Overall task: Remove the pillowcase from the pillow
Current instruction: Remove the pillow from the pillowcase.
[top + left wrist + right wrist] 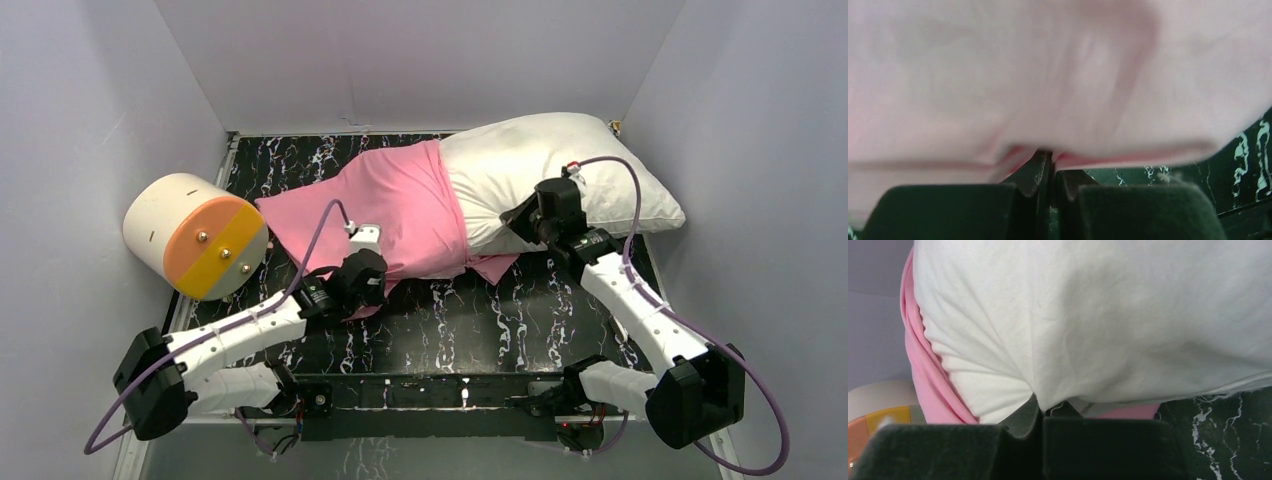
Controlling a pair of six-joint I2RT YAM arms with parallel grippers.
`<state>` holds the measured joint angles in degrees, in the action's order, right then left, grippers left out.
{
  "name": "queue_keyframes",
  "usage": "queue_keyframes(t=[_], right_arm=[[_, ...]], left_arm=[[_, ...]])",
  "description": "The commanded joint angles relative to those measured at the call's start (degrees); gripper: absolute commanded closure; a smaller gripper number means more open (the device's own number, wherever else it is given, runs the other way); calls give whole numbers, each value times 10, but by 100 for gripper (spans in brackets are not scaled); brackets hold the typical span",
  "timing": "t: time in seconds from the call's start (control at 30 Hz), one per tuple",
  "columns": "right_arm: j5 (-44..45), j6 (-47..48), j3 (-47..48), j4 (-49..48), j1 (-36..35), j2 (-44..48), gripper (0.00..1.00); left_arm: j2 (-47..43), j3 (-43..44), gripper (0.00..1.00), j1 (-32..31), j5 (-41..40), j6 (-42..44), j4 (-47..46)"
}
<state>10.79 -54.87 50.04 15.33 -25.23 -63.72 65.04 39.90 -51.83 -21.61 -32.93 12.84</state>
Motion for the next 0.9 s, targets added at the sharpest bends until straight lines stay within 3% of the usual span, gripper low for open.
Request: queue_keyframes(t=[0.0, 0.27, 0.4, 0.43, 0.47, 0.5, 0.53, 0.6, 0.67, 0.77, 0.87], right_arm=[[59, 104, 84, 46, 73, -11, 100], [14, 118, 71, 33, 109, -7, 100], [-3, 115, 59, 23, 110, 5, 100], [-13, 116, 48, 21, 110, 15, 100], [-47, 118, 33, 12, 110, 25, 100], [-84, 117, 17, 4, 110, 33, 100], [-102, 106, 0, -1, 110, 36, 100], [-155, 84, -28, -8, 109, 49, 100], [-168, 73, -33, -10, 110, 57, 100], [-168, 76, -12, 5, 110, 55, 100], [-177, 73, -7, 6, 110, 51, 100]], left_arm=[[-82, 21, 100, 4, -155, -134, 187], [-175, 53, 100, 7, -208, -282, 386], [-202, 71, 100, 7, -205, -260, 406], [-207, 76, 100, 6, -162, -191, 355], [-212, 75, 71, 6, -79, -115, 280], [-208, 74, 50, 7, -12, -59, 211], [-194, 77, 33, 7, 37, -18, 155], [-117, 111, 16, 6, 138, 55, 114], [-21, 139, 6, 6, 211, 113, 113], [40, 143, 2, 7, 310, 166, 124], [48, 120, 2, 6, 269, 184, 119]])
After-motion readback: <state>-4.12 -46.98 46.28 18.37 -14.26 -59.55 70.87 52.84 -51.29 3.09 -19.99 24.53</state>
